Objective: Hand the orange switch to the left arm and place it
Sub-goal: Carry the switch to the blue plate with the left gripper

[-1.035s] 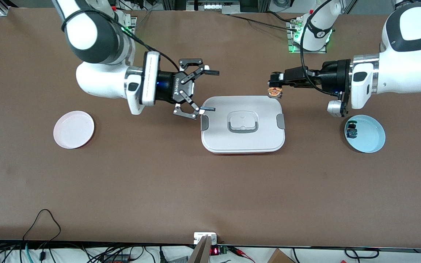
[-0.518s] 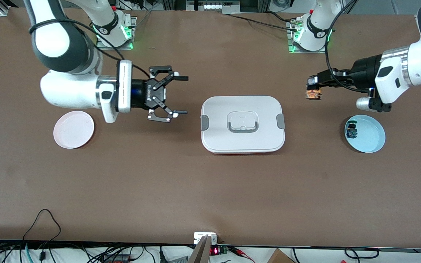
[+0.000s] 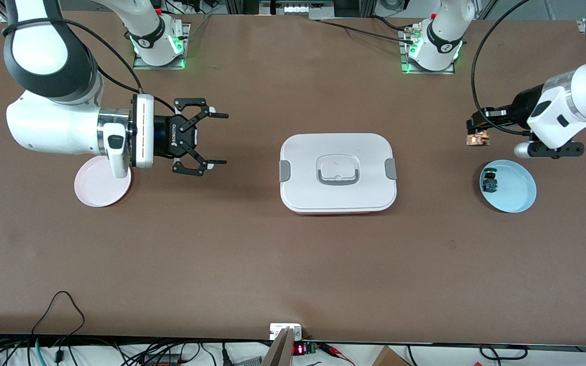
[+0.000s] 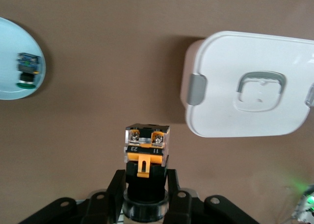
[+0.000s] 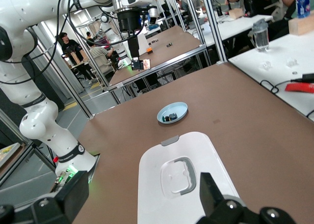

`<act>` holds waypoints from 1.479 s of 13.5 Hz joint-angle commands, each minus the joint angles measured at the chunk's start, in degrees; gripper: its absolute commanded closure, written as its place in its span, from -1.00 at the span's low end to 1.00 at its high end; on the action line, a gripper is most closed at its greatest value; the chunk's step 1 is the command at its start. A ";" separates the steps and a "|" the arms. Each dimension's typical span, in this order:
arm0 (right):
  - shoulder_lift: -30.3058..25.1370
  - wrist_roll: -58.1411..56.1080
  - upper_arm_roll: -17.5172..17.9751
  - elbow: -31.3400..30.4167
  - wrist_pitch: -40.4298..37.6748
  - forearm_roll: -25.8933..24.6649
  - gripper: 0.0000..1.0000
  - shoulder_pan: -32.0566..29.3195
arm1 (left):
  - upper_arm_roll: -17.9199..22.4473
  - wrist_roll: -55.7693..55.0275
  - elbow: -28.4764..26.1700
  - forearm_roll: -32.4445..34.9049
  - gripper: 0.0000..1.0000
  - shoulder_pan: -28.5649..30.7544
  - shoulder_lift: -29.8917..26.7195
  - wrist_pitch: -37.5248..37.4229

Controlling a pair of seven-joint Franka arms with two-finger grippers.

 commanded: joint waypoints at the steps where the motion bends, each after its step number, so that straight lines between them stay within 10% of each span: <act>1: -2.18 11.19 -0.64 1.78 -0.43 -6.37 -1.00 0.12 | -0.28 5.30 1.10 8.27 1.00 2.24 1.74 -0.11; 11: -3.23 45.91 -0.91 7.24 -0.25 -25.28 -1.00 0.55 | -0.28 7.43 -6.43 30.71 1.00 9.70 13.61 15.76; 20: -4.38 69.21 -1.43 7.68 -10.60 -44.52 -1.00 -0.06 | -0.10 11.56 -13.93 37.32 1.00 17.53 23.00 36.79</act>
